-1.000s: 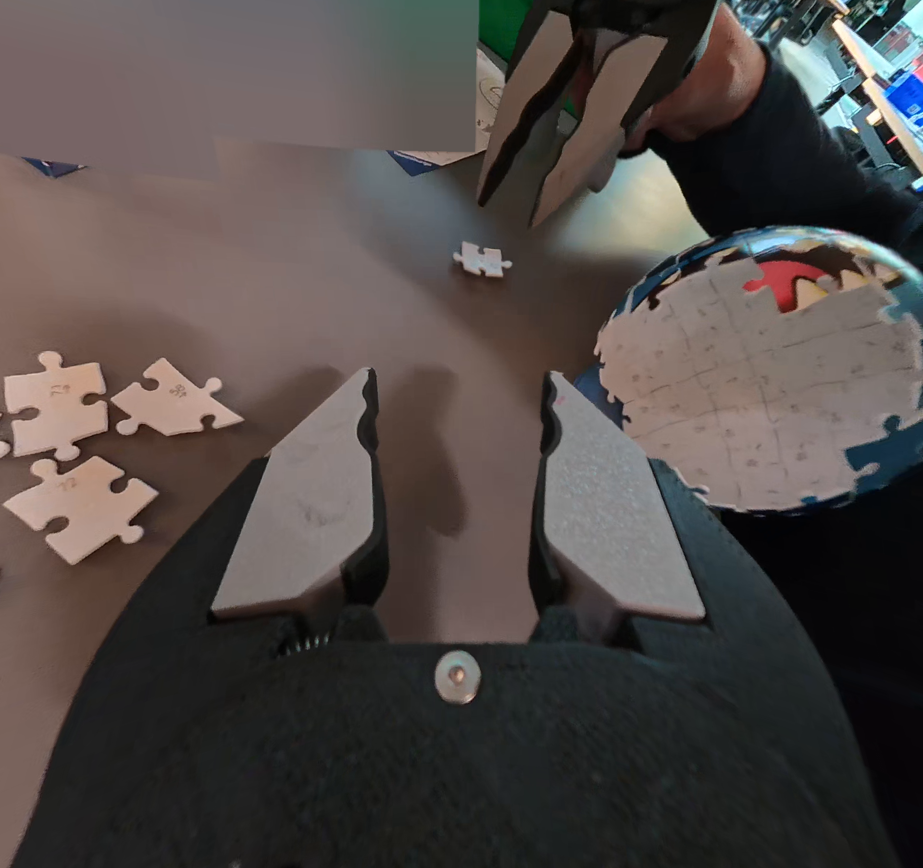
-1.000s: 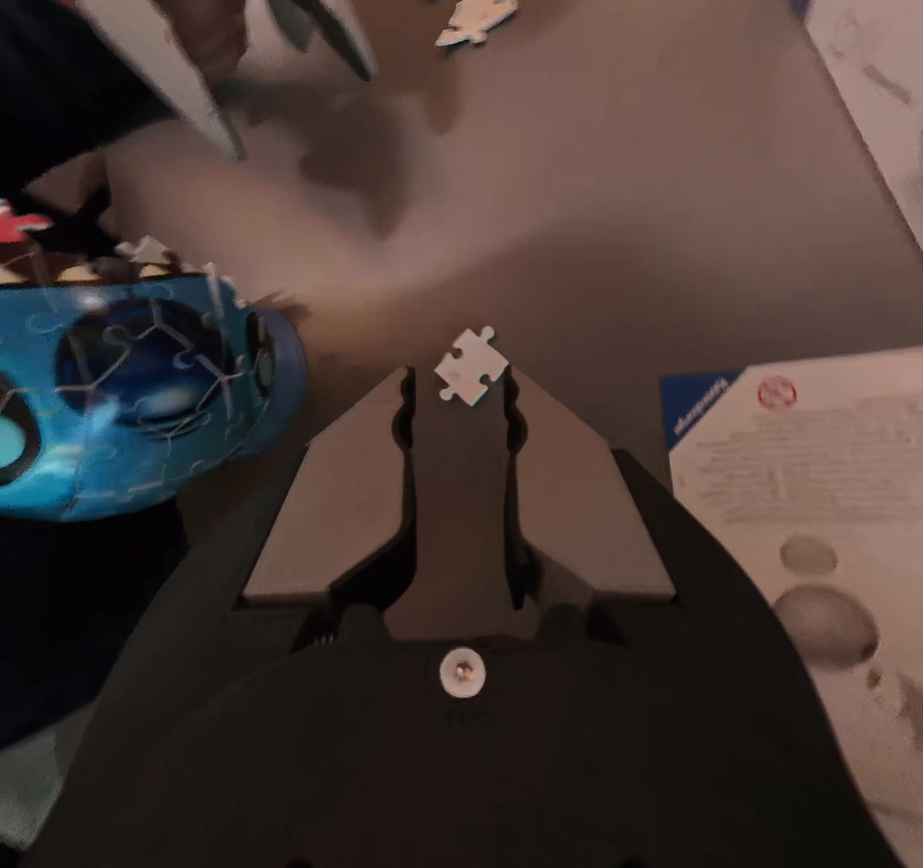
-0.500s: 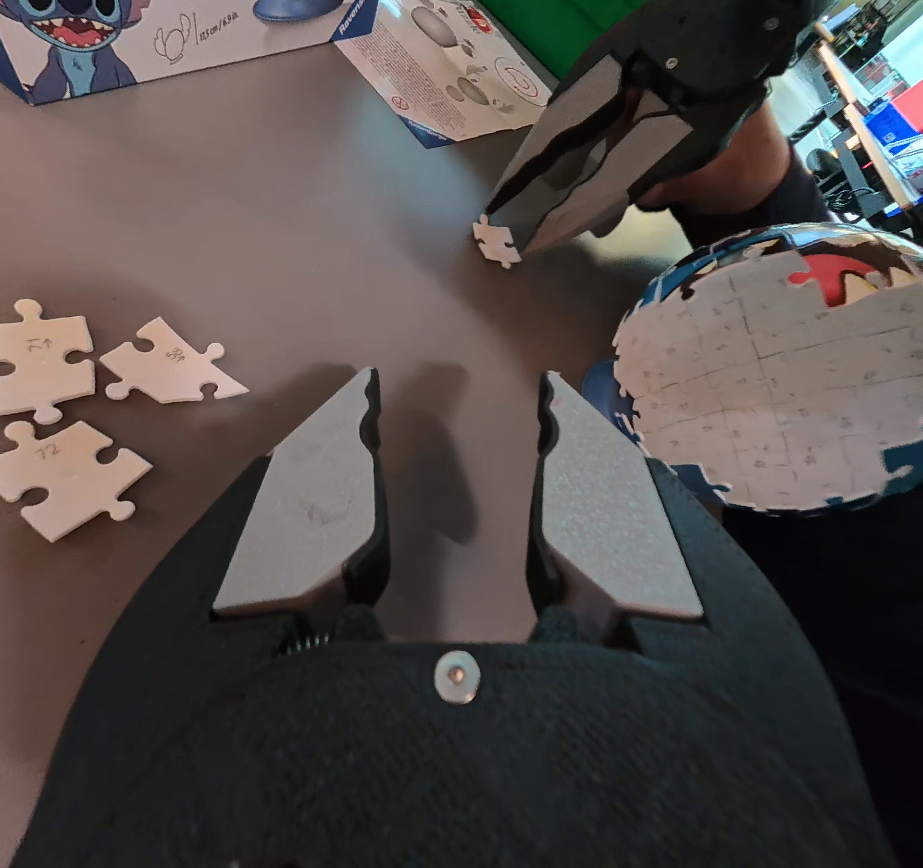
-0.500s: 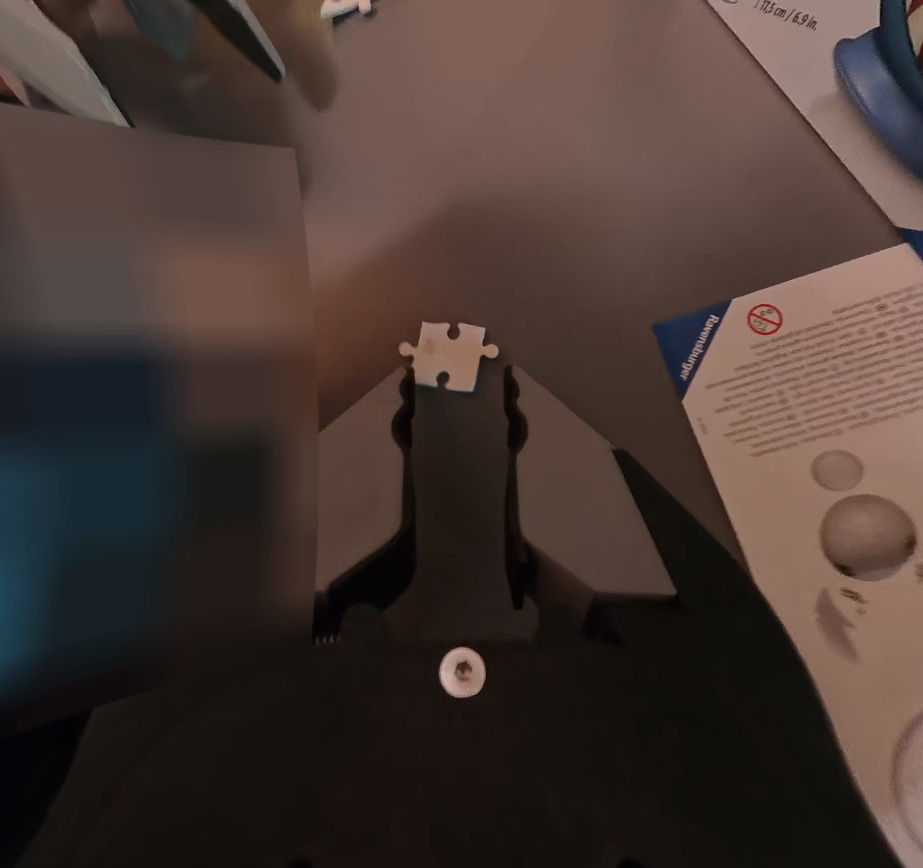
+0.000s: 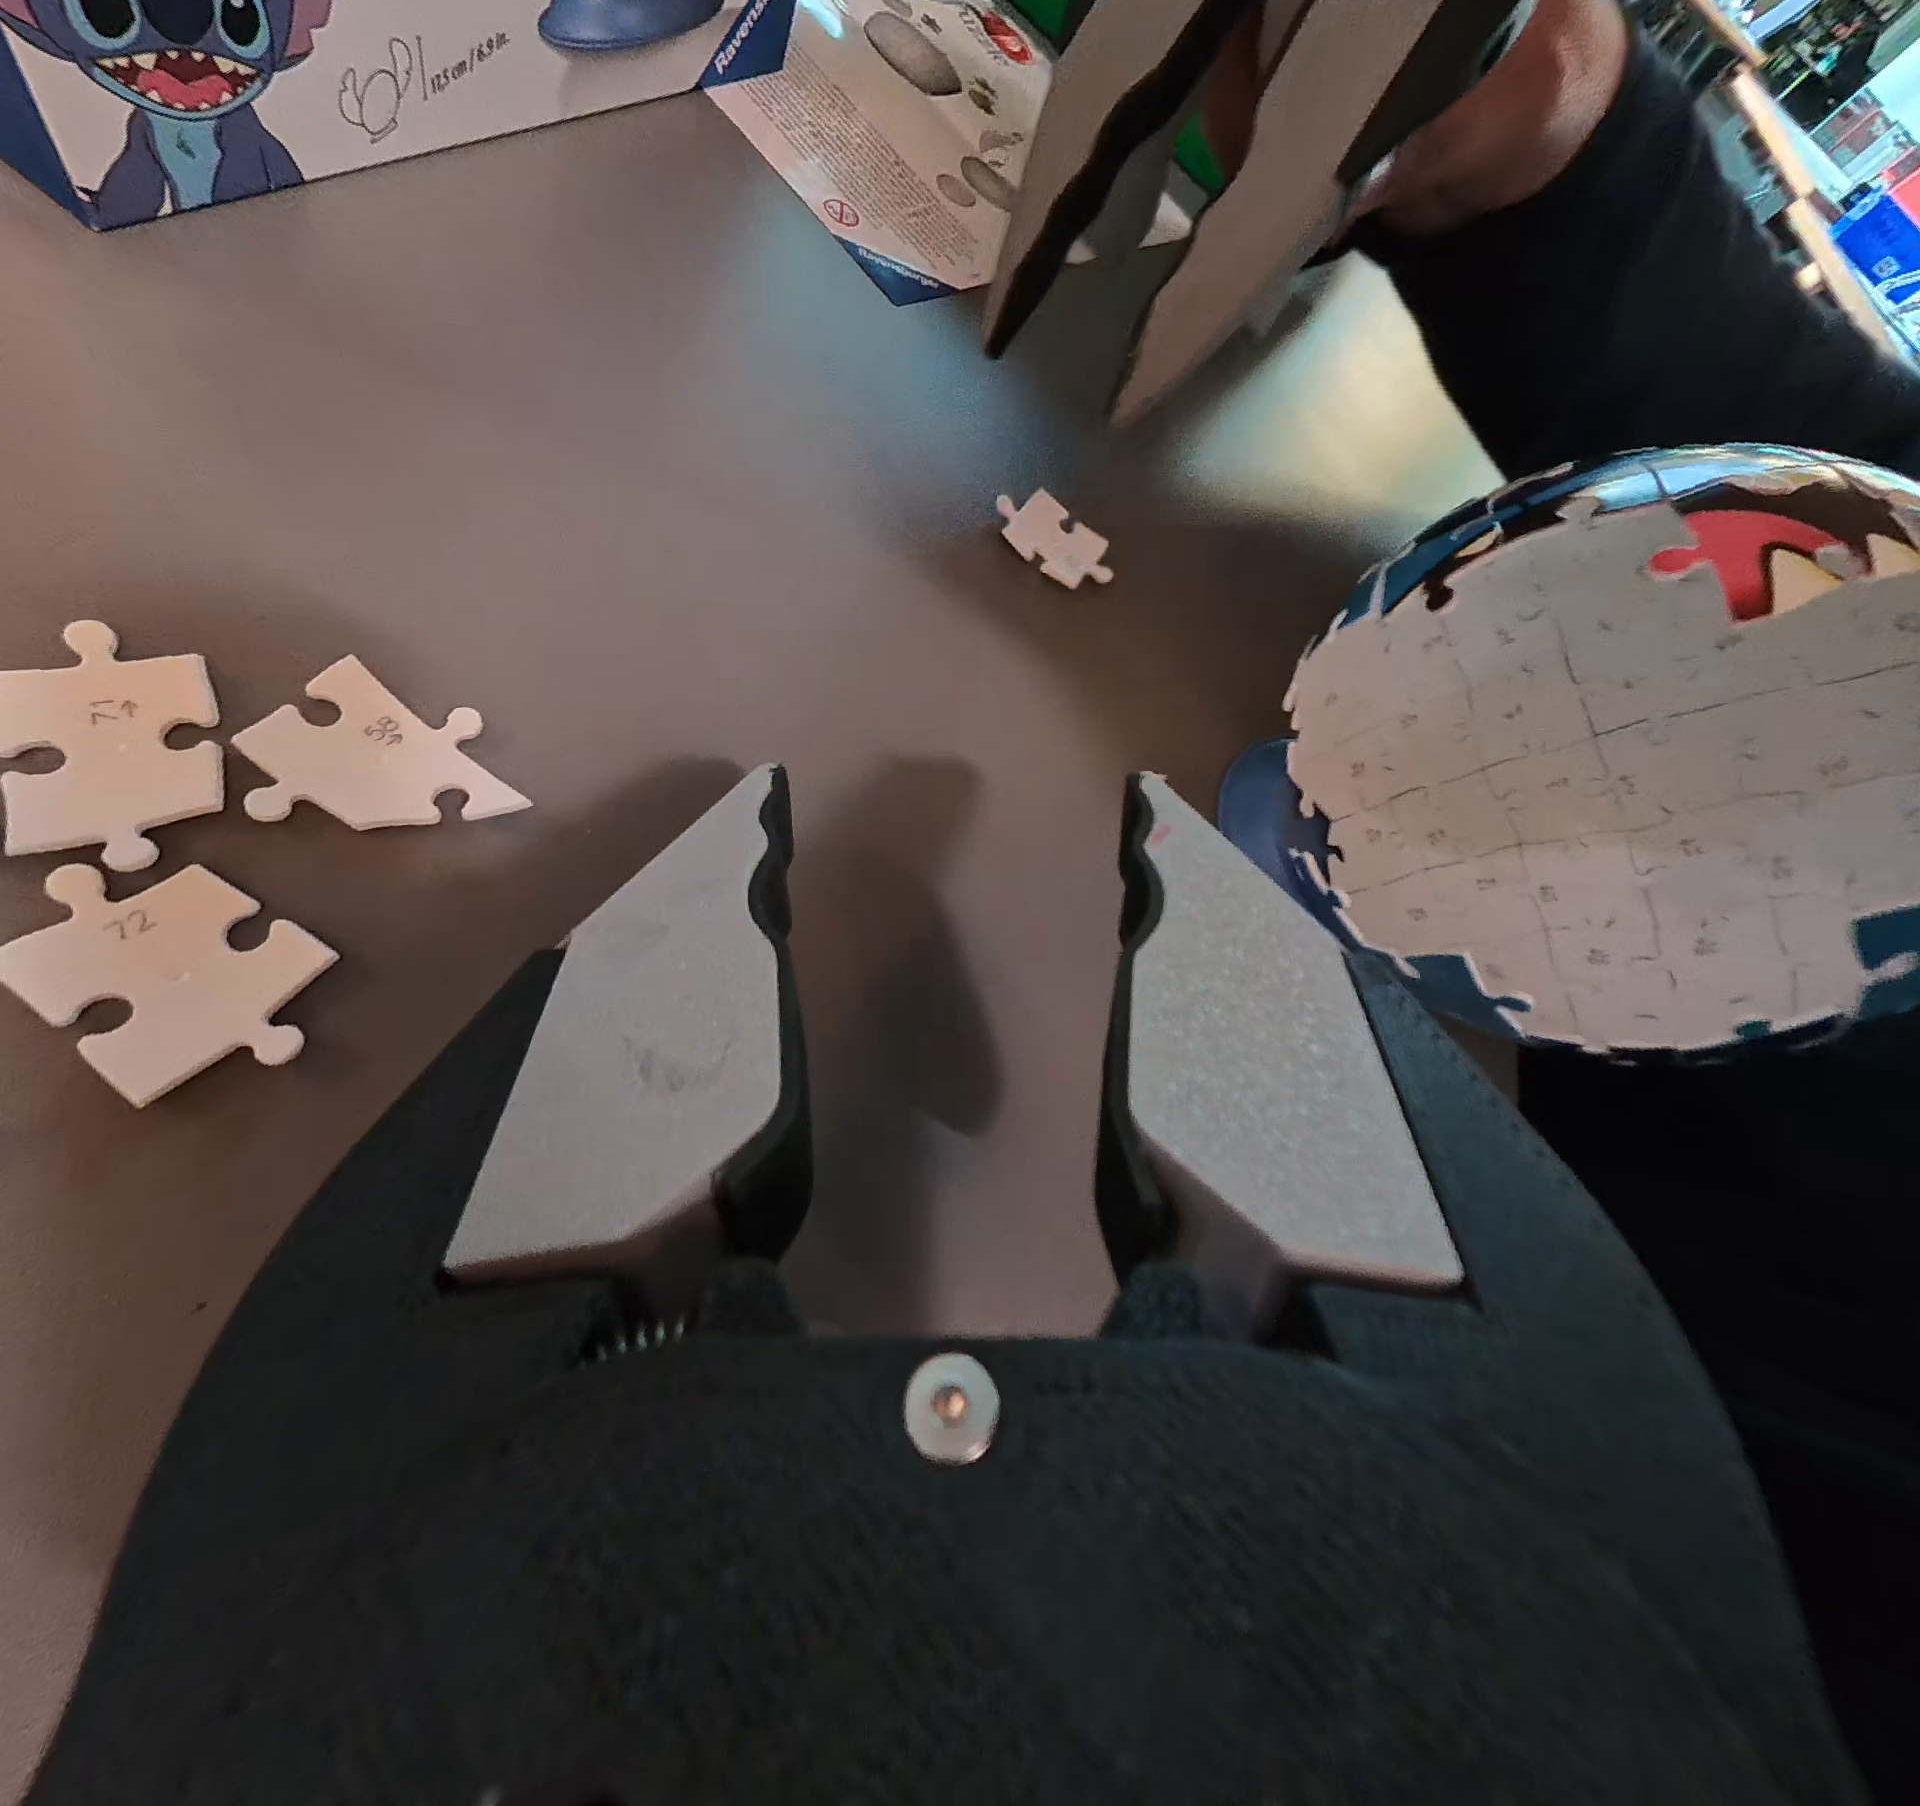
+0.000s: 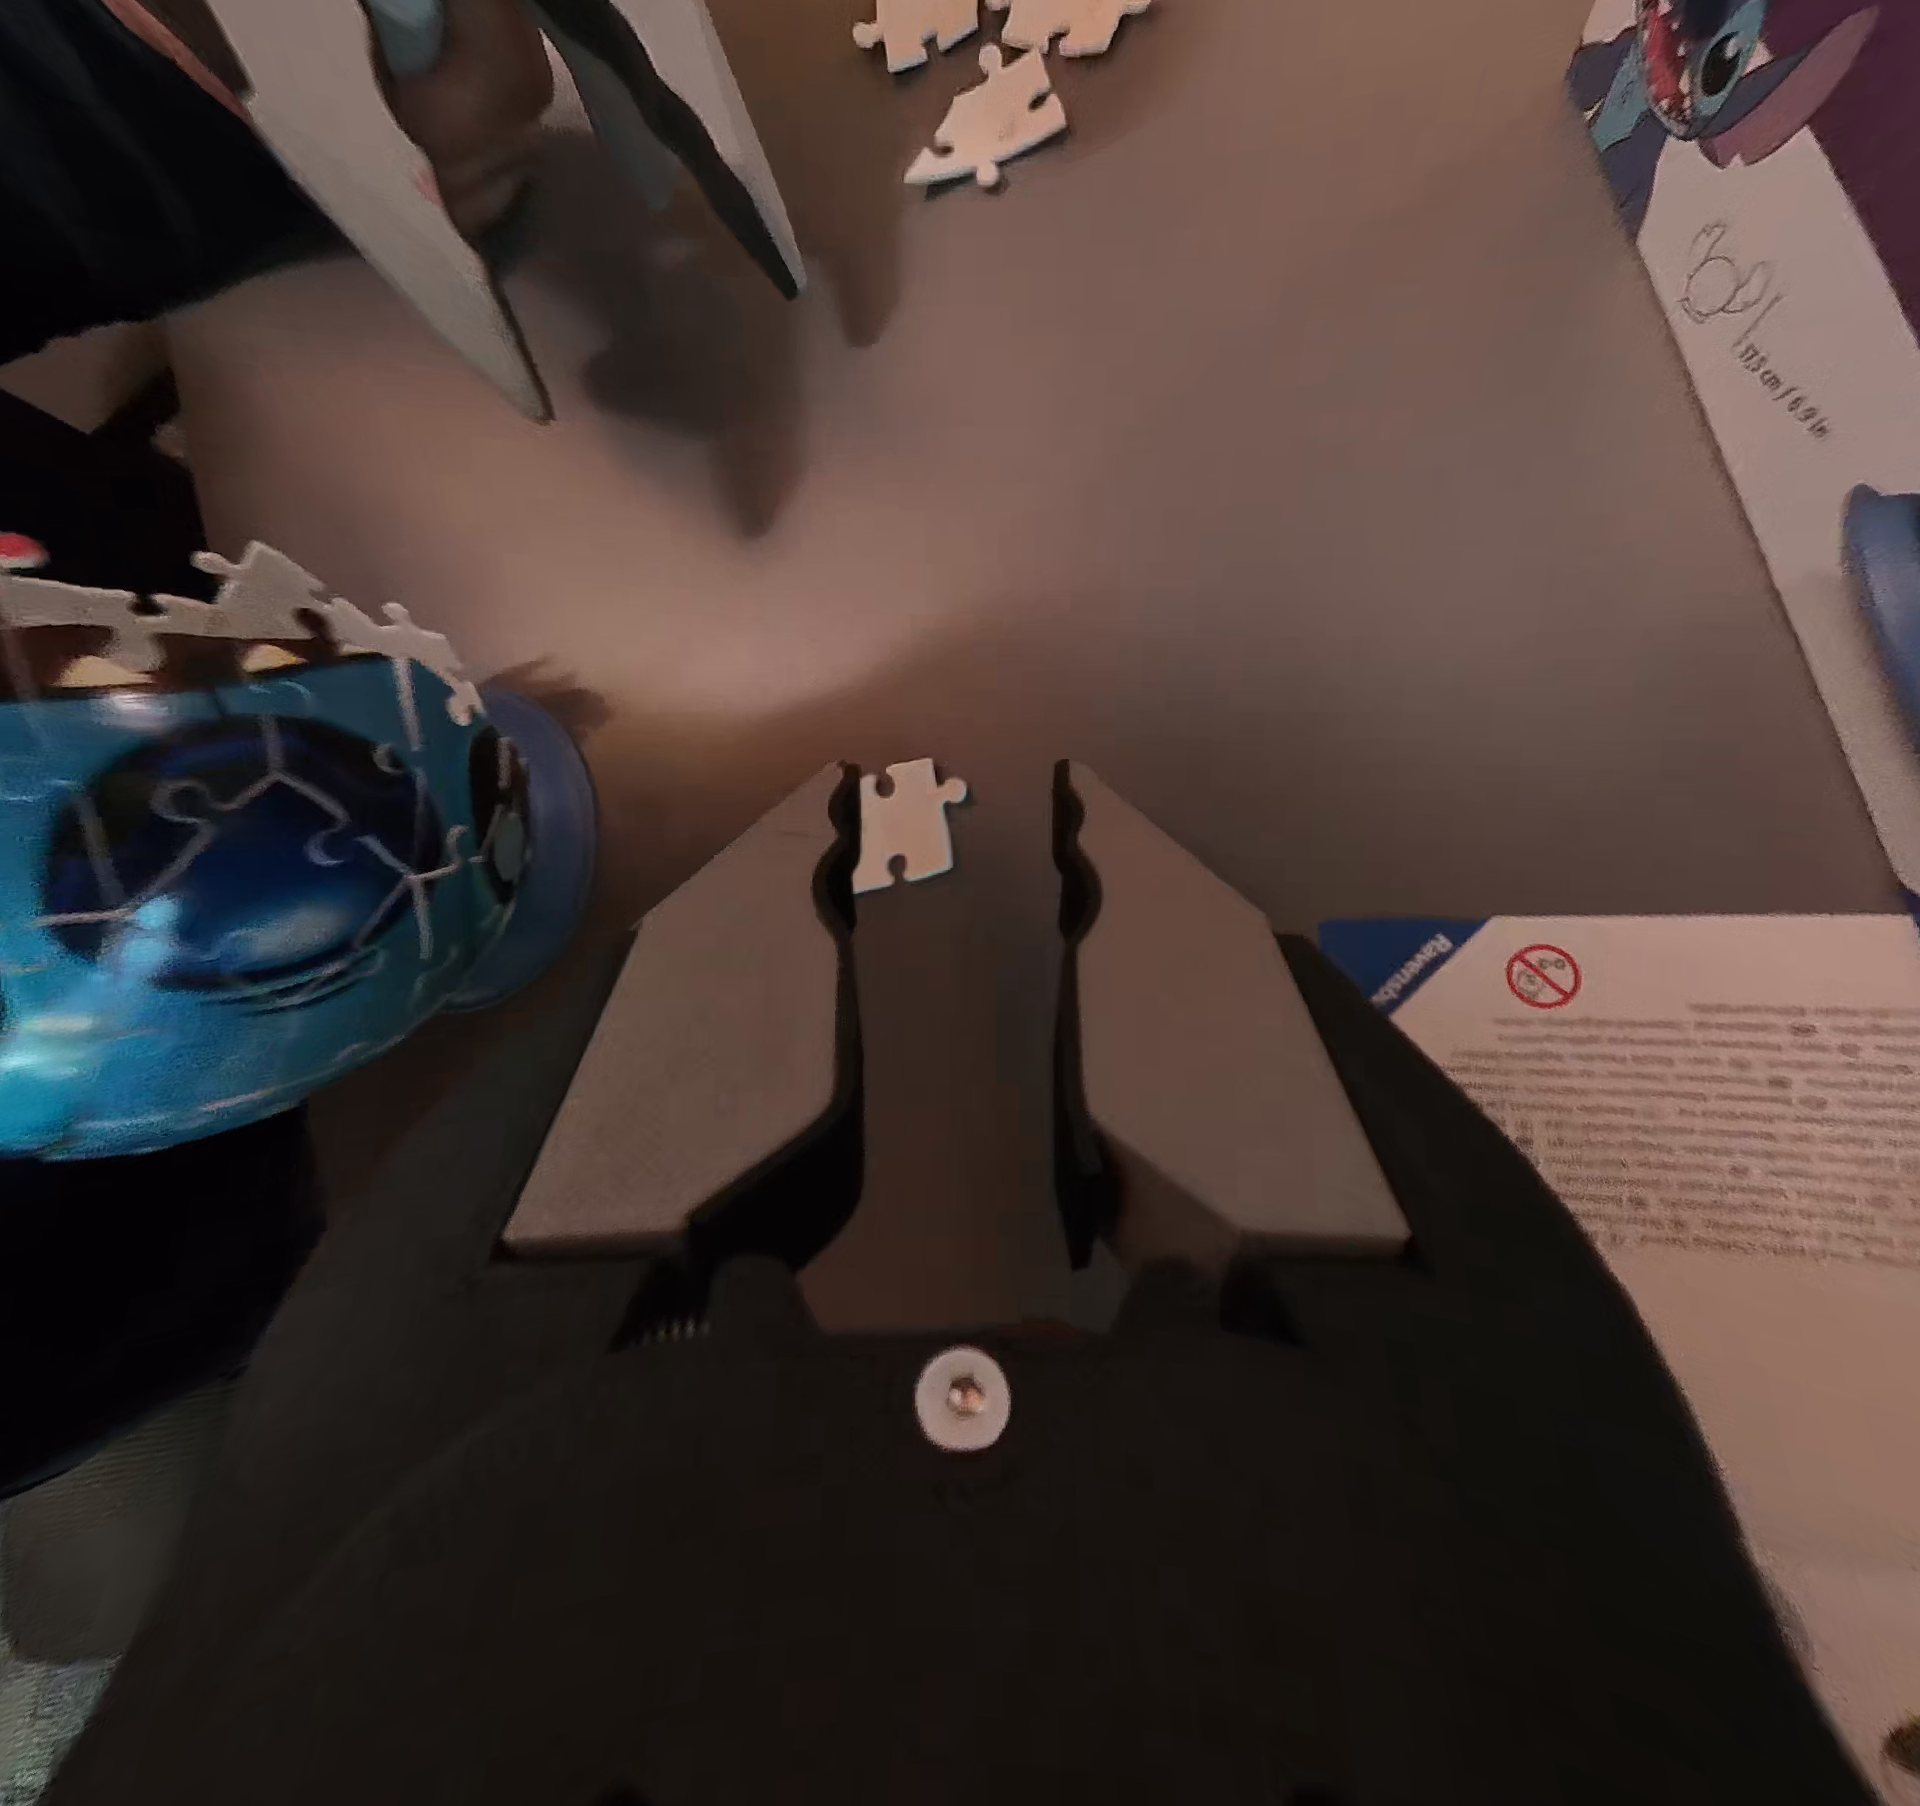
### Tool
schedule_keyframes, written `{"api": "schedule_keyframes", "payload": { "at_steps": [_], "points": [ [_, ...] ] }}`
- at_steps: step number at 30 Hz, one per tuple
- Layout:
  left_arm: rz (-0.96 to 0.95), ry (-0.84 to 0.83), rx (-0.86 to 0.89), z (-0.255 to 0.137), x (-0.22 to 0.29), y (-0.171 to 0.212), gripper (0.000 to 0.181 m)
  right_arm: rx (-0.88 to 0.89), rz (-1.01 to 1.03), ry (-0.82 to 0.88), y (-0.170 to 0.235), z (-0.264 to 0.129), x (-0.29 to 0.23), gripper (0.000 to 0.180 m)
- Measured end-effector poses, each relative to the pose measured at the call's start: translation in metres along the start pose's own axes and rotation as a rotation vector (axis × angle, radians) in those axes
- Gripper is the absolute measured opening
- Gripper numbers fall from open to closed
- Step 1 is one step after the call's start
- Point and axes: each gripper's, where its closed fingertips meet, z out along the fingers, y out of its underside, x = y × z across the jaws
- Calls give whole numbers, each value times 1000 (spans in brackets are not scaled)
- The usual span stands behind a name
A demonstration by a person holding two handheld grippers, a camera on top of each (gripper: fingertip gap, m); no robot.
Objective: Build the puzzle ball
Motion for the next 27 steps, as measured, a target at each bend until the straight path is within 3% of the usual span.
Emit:
{"api": "schedule_keyframes", "payload": {
  "at_steps": [7,11,13,16,27],
  "points": [
    [27,-23,-28,1,-1,5,62,-40,93,110,35,6,-12,50],
    [29,-23,-31,2,-1,5,62,0,69,187,33,16,-17,51],
    [26,-23,-31,1,-1,5,62,0,30,240,31,20,-14,46],
    [22,-24,-29,1,-1,5,62,-11,-76,322,31,21,-8,25],
    [27,15,-50,18,6,-4,62,25,-262,253,6,14,-12,23]
  ]
}}
